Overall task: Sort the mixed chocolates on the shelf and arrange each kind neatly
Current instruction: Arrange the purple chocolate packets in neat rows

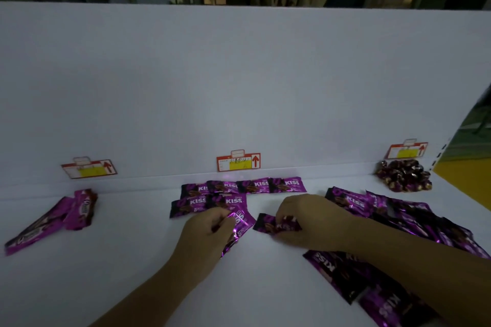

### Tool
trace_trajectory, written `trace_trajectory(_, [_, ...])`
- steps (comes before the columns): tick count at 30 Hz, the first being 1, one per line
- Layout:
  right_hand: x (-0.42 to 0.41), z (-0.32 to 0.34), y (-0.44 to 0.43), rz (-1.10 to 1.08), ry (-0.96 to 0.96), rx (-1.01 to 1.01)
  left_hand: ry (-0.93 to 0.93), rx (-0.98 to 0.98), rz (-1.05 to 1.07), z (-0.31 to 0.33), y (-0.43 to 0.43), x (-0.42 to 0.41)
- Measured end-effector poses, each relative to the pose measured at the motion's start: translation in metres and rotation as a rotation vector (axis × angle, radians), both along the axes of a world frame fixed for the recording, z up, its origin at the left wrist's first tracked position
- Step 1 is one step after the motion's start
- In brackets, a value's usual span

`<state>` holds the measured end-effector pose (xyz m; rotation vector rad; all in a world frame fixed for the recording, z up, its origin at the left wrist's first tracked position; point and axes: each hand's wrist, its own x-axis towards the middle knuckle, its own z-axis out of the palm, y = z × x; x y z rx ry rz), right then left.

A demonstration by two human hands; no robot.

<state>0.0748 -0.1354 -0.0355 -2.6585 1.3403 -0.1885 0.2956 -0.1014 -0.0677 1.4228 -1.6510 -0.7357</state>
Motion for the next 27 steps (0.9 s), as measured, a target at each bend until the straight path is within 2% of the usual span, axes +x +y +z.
trace_trajectory(5, [0.001, 0.001, -0.009, 0.024, 0.001, -0.015, 0.118, 0.066, 0.035, 0.003, -0.003, 0.001])
trace_trajectory(11, [0.005, -0.003, -0.039, 0.1, -0.062, -0.172, 0.392, 0.26, 0.174, 0.01, -0.007, -0.002])
trace_trajectory(15, [0.014, -0.01, -0.05, 0.16, -0.08, -0.203, 0.479, 0.412, 0.253, 0.005, -0.017, -0.001])
trace_trajectory(20, [0.019, -0.015, -0.057, 0.218, -0.102, -0.227, 0.488, 0.317, 0.022, 0.012, -0.005, 0.007])
trace_trajectory(23, [0.022, -0.003, -0.05, 0.2, -0.249, -0.204, 0.407, 0.399, 0.083, 0.017, -0.005, 0.003])
trace_trajectory(25, [0.023, 0.01, -0.037, 0.306, -0.327, -0.218, 0.386, 0.436, 0.015, 0.02, -0.006, 0.001])
trace_trajectory(27, [0.023, 0.016, -0.019, 0.442, -0.278, -0.229, 0.32, 0.467, -0.138, 0.027, -0.003, -0.001])
